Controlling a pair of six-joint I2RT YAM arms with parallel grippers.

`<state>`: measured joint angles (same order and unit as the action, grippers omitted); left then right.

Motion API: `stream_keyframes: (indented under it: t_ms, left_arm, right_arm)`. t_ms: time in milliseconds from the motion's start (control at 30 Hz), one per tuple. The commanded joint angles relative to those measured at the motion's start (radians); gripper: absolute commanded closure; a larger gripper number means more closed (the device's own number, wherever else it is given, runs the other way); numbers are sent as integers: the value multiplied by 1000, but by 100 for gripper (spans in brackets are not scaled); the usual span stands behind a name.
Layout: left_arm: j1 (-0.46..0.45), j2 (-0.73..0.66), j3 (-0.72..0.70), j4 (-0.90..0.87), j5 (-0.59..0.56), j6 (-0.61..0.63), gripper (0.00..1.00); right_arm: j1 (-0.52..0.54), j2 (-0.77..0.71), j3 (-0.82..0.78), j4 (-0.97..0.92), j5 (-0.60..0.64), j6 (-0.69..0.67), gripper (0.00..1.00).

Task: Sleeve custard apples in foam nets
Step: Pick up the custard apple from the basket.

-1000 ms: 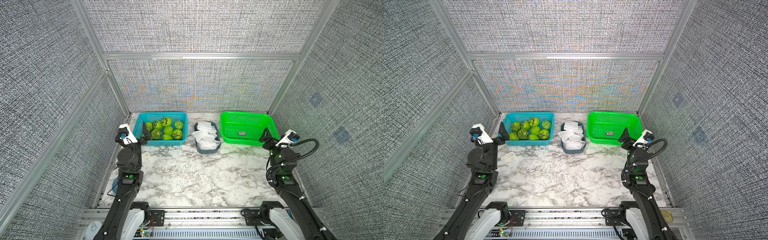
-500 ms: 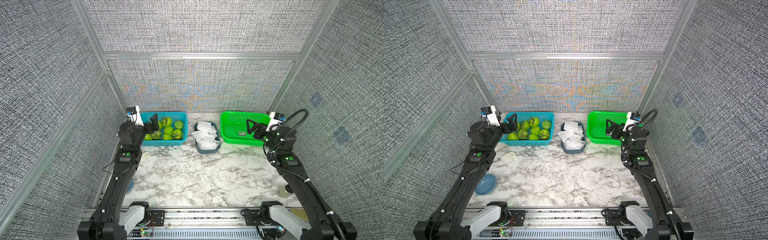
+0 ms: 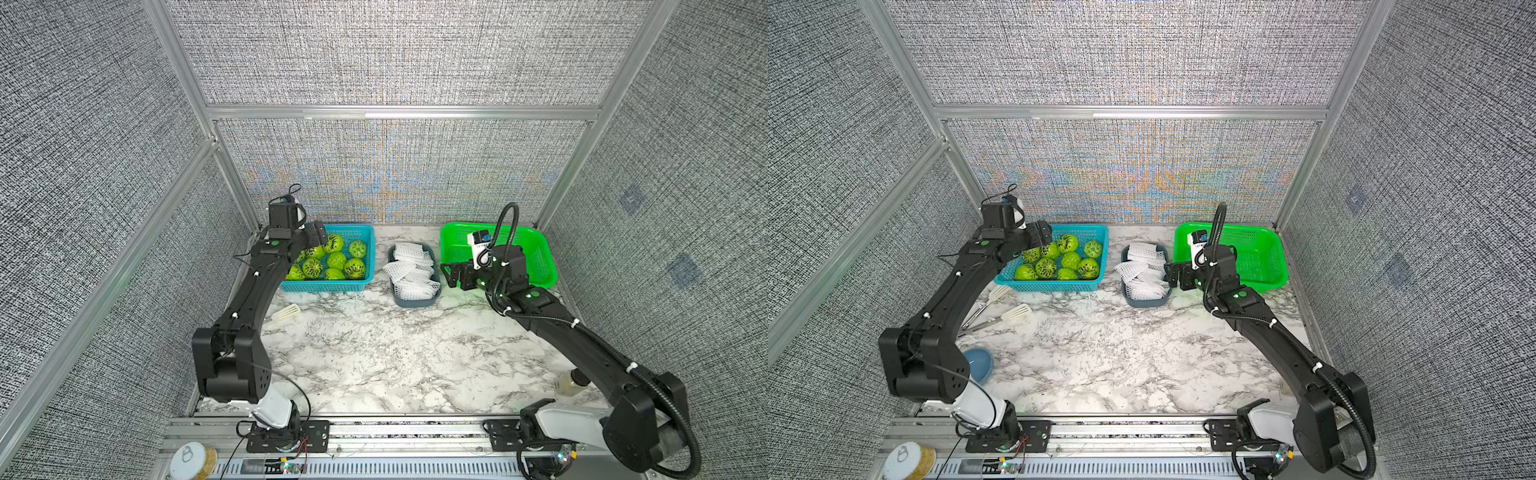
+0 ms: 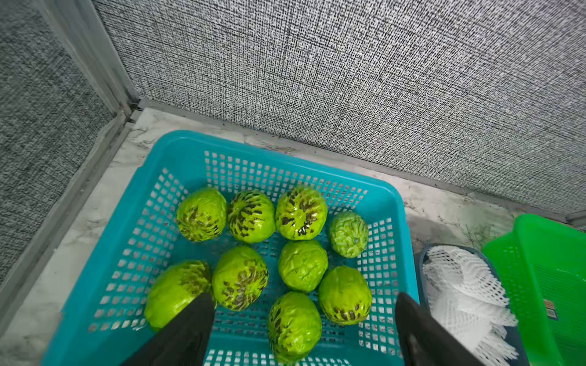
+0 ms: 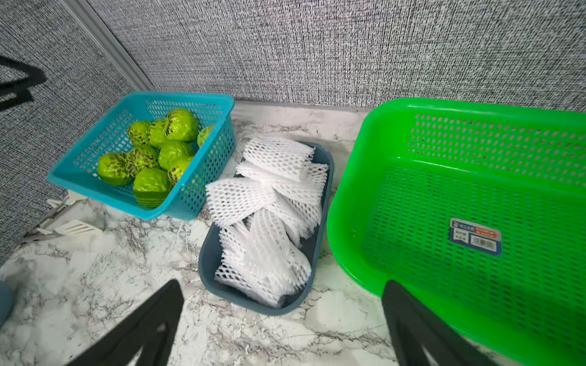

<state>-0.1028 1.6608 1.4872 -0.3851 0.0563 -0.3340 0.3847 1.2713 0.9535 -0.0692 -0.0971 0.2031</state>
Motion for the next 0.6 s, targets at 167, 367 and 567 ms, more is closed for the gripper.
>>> stream_keyframes:
  t_ms: [167,367,567]
  left_arm:
    - [-47,335,326,-216,-69,64,8]
    - [-71,604,659,-408,-130,84,1]
    - [-78,738,786,-414,-126,111,1]
  right_arm:
    - [8,58,-21,98,-11,34,1]
    - [11,91,-56,138,-22,46,1]
    - [11,120,-52,143,-15,38,1]
